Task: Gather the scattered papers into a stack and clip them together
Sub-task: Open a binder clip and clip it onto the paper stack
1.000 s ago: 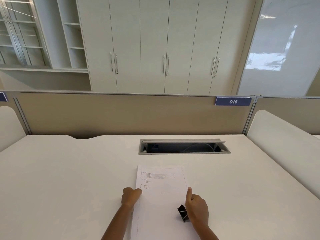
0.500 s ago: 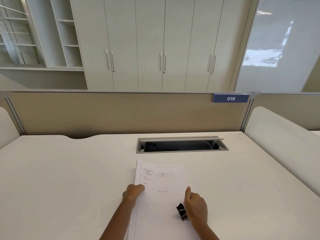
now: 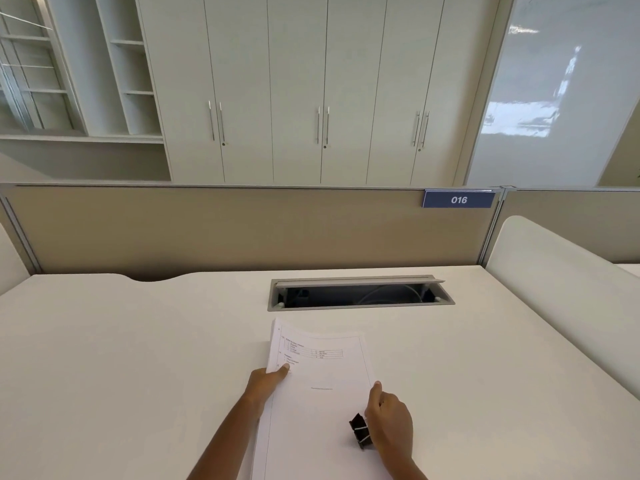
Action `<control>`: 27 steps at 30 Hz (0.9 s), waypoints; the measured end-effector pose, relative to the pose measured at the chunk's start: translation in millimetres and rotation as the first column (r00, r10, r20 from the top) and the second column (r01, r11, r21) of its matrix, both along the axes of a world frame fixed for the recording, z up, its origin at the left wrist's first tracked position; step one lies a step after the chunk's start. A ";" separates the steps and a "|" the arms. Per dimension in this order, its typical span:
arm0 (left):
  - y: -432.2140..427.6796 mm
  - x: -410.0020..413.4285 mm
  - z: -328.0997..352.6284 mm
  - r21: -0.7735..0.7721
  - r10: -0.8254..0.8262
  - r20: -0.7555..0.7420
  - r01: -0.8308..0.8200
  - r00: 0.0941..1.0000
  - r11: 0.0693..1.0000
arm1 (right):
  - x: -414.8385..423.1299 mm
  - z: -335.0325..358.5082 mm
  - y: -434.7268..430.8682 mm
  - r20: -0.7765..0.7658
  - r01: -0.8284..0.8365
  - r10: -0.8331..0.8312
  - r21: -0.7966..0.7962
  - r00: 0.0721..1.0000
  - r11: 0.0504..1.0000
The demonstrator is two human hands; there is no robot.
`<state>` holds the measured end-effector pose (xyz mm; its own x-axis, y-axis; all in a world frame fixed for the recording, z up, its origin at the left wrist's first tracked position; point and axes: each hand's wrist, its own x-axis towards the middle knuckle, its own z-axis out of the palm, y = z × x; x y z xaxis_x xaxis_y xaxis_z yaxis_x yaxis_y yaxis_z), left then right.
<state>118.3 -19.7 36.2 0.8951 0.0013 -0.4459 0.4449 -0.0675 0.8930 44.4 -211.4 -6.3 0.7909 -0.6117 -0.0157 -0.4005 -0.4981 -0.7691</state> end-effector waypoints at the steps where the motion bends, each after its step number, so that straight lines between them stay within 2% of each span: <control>1: -0.6 -1.2 0.2 0.012 -0.003 0.024 0.003 1.000 1.000 | -0.2 -0.2 -0.3 -0.005 0.002 -0.002 0.004 1.000 1.000; 5: -0.6 -7.5 -0.7 0.045 -0.018 0.122 0.013 0.992 0.999 | -2.3 2.6 0.2 -0.011 -0.010 0.011 0.036 1.000 0.999; 10: 1.9 -19.6 8.5 -0.024 -0.018 0.236 0.024 0.972 0.999 | -7.3 16.2 -2.4 0.047 -0.020 0.016 0.086 0.999 0.996; 13: 1.5 -28.6 21.4 -0.061 -0.021 0.320 0.043 0.947 0.997 | -6.9 37.0 -2.9 0.156 -0.018 0.003 0.090 0.988 0.996; 15: -0.2 -34.1 31.0 -0.083 -0.008 0.365 0.041 0.931 0.996 | -1.8 57.3 -3.0 0.261 -0.034 0.023 0.038 0.965 0.999; 22: -11.4 -49.8 58.6 -0.178 0.019 0.468 0.073 0.884 0.981 | 31.8 151.2 -4.5 0.584 -0.021 0.202 -0.302 0.786 0.953; 27: -20.9 -60.7 69.5 -0.223 0.028 0.547 0.113 0.837 0.968 | 34.5 218.0 1.2 0.728 0.090 0.385 -0.520 0.567 0.850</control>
<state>57.6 -40.6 105.7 0.9881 -0.0840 0.1290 -0.1135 0.1685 0.9791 78.9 -210.2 211.7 0.4066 -0.2208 0.8865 0.3576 -0.8545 -0.3768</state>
